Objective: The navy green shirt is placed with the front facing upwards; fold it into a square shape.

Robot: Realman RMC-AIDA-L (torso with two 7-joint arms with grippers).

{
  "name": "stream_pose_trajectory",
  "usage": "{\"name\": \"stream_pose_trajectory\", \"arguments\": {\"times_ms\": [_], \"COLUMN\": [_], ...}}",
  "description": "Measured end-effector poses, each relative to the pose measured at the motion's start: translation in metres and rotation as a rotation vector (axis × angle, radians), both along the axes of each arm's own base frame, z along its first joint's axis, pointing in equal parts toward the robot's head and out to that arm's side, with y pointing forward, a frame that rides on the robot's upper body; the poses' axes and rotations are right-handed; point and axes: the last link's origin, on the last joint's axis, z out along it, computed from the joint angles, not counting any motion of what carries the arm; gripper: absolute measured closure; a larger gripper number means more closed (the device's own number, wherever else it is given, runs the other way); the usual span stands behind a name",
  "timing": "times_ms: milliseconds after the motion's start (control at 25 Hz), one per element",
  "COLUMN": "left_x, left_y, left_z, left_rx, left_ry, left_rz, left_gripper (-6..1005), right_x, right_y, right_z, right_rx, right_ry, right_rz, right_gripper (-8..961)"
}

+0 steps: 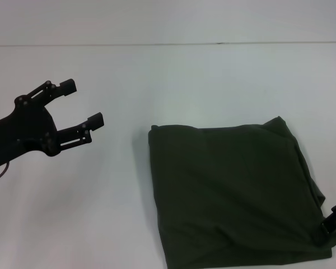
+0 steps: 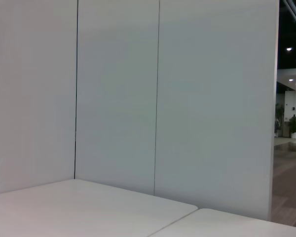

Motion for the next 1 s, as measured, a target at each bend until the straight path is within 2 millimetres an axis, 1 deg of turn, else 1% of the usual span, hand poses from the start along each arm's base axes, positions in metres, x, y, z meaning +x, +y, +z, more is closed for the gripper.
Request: {"name": "stream_pose_trajectory", "arguments": {"times_ms": [440,640,760,840,1000], "left_x": [-0.003,-0.004,-0.004,-0.004,-0.003], "left_y": [-0.003,-0.003,-0.003,-0.003,-0.002], "left_z": [-0.001,-0.001,-0.001,-0.001,-0.001], "left_rx": [-0.002,-0.003,-0.004,-0.004,-0.006], "left_ry": [0.002,0.002,0.002,0.002,0.003], "left_rz": [0.012,0.014,0.014,0.014,0.01], "left_gripper": [65,65,65,65,65], "right_x": [0.0,0.002,0.004,0.005,0.002], "right_y": [-0.003,-0.003,-0.001,0.001,0.007], "right_z": [0.001,0.009,0.016,0.023,0.041], "right_rx": [-0.023,-0.021,-0.006,0.014,0.064], "right_ry": [-0.002,-0.005,-0.015,-0.022,-0.01], "right_rz": [0.027,0.032,0.038,0.043,0.077], "right_gripper": [804,763,739,521,356]}}
